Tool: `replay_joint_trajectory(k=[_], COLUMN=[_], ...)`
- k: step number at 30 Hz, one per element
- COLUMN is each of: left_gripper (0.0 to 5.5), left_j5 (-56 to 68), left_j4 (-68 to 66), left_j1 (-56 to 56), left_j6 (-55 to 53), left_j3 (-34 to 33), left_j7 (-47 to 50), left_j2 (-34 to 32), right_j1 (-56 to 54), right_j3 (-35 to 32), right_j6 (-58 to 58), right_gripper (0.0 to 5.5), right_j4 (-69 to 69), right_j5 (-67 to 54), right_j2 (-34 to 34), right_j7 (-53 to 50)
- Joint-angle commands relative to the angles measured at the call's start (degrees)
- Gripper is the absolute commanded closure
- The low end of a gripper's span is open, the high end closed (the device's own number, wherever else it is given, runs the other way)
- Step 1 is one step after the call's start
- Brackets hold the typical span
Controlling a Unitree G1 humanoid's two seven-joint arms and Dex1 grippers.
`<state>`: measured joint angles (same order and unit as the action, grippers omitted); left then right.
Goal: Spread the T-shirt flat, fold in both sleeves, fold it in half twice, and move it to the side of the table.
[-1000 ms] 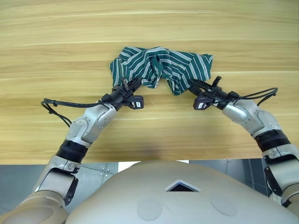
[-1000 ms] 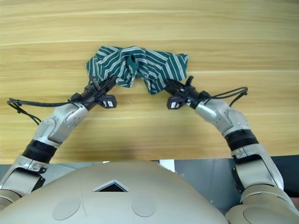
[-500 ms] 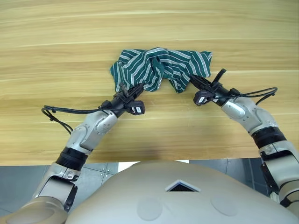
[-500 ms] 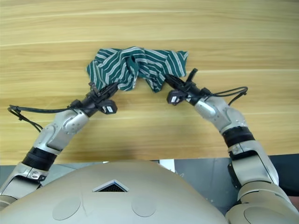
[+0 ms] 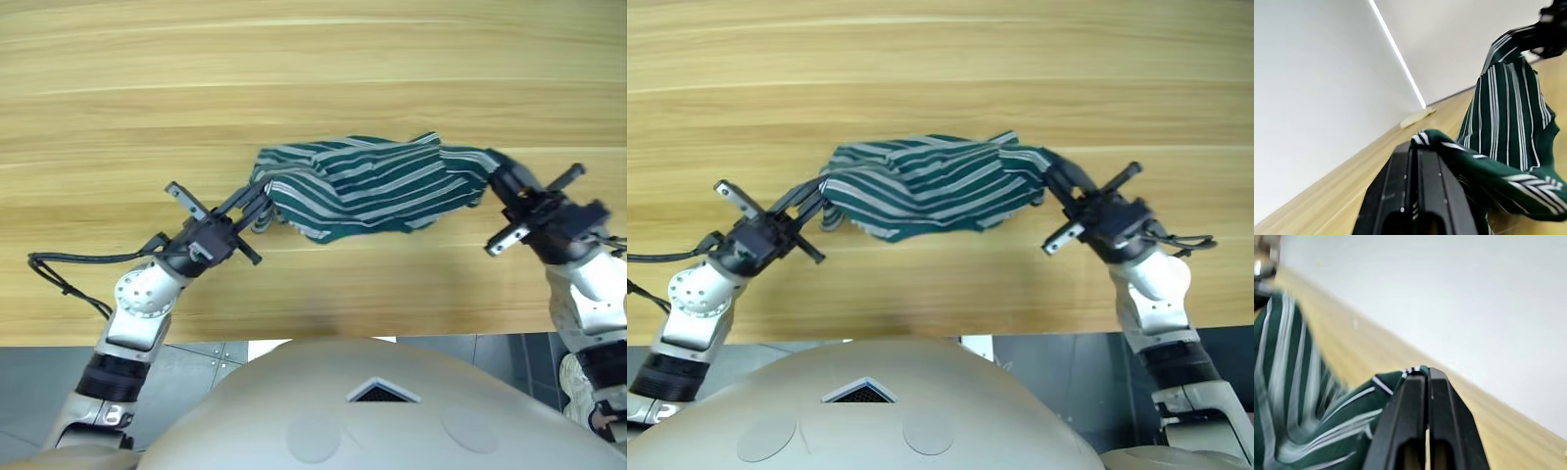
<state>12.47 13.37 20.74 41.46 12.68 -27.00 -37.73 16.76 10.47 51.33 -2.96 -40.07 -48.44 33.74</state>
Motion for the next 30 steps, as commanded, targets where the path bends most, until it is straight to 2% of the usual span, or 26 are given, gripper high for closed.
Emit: replay_joint_trajectory(k=[1, 5, 8, 10, 13, 15, 18, 23, 25, 27, 30], left_gripper=[5.50, 5.50, 5.50, 5.50, 5.50, 5.50, 5.50, 5.50, 5.50, 5.50, 5.50], left_j5=[8.07, 5.11, -1.86, -5.87, -10.83, -11.50, -13.07, -18.63, -22.69, -26.65, -27.56], left_j4=[-1.77, -22.85, -50.04, -65.11, -76.58, -77.27, -76.63, -78.76, -78.58, -77.39, -75.23], left_j1=[-6.40, -31.01, -56.71, -71.81, -89.33, -94.89, -94.11, -73.33, -63.10, -50.81, -45.18], left_j6=[-0.61, -8.25, -12.13, -14.87, -15.48, -11.75, -5.06, 0.04, 1.20, 5.67, 7.55], left_j3=[-5.80, -11.43, -10.09, -9.71, -10.55, -12.20, -13.26, -9.41, -3.69, 3.81, 5.94], left_j7=[-2.29, 4.16, 8.26, 14.48, 28.03, 31.61, 34.51, 29.29, 20.05, 6.03, -1.08], left_j2=[0.11, 6.31, 12.08, 14.71, 14.71, 13.59, 11.76, 12.20, 11.49, 9.09, 7.43], right_j1=[-7.67, -33.11, -58.87, -73.45, -88.69, -92.14, -89.99, -73.94, -66.52, -54.76, -47.61], right_j3=[-5.78, -6.06, -2.86, -1.92, -3.75, -5.59, -5.85, -2.73, 1.13, 3.54, 2.25], right_j6=[-7.25, -18.61, -22.05, -24.97, -24.78, -18.82, -10.93, -6.90, -6.27, -5.01, -5.84], right_gripper=[5.49, 5.49, 5.49, 5.49, 5.49, 5.49, 5.49, 5.49, 5.49, 5.49, 5.49], right_j4=[-0.47, 20.42, 47.70, 61.16, 69.86, 69.44, 67.61, 66.32, 65.54, 62.25, 57.14], right_j5=[-7.61, 7.70, 24.02, 30.00, 34.51, 36.76, 40.50, 44.87, 48.40, 46.79, 43.23], right_j2=[4.17, 14.93, 22.29, 25.62, 26.61, 25.69, 24.53, 24.64, 23.39, 20.59, 19.22], right_j7=[2.88, -9.39, -22.07, -31.31, -45.20, -50.85, -52.76, -40.59, -33.93, -20.44, -10.33])
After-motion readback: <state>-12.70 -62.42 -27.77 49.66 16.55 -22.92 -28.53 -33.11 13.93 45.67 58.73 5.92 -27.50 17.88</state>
